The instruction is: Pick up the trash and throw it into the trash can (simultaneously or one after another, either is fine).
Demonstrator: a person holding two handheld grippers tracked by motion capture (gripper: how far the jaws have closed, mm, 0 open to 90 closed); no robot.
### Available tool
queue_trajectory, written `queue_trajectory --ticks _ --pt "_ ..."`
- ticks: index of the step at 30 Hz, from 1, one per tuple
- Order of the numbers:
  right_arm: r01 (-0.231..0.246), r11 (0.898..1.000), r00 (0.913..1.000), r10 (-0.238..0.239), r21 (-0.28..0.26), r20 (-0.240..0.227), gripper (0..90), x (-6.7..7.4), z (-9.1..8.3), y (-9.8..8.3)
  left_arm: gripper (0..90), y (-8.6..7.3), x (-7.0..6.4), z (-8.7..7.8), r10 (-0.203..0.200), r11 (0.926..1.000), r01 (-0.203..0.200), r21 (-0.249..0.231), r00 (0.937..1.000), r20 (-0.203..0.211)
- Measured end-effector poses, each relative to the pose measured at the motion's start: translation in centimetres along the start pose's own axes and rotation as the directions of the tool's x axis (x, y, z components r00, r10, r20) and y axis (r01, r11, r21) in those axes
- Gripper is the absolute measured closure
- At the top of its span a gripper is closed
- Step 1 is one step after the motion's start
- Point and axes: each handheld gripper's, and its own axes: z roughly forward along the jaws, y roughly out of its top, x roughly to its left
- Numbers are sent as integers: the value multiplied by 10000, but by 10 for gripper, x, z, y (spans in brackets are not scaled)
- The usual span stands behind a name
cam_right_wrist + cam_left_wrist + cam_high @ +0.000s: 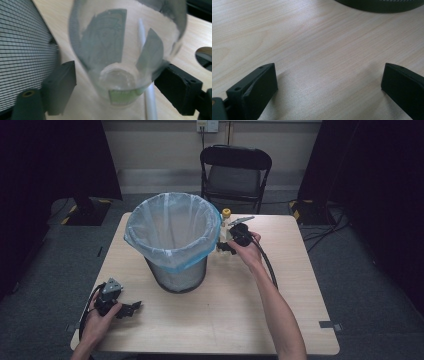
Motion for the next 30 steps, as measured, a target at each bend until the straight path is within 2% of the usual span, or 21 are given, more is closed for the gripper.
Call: queue_trajectory --ticks 1,7,8,12,16,18,21,26,30 --pt "-129 9999 9998 130 81 -126 162 1 8 -2 0 0 0 0 -3 10000 3 0 10000 0" --pt "-298 9995 9995 299 86 -64 177 -1 17 -6 0 0 0 0 12 10000 -12 -1 10000 -4" --pt "-539 9985 9984 538 -73 -149 180 -2 21 -8 0 0 0 0 -9 10000 9 -3 10000 3" --pt "-652 9976 9978 649 -233 -154 193 -4 26 -11 0 0 0 0 11 10000 -11 1 10000 -4" --pt "-590 9980 9982 589 -227 -72 204 -3 29 -11 0 0 0 0 -6 10000 6 -5 10000 0" --pt "-553 9983 9984 555 -184 92 248 -2 28 -11 0 0 0 0 10 10000 -10 -4 10000 -3" --pt "-415 9990 9990 418 -194 171 263 -2 28 -11 0 0 0 0 -9 10000 9 -5 10000 1" --pt "-193 9997 9989 200 -154 429 278 0 27 -9 0 0 0 0 14 10000 -14 -2 10000 -4" --pt "-191 9997 9985 198 -132 513 279 0 27 -8 0 0 0 0 -11 10000 11 -6 10000 3"
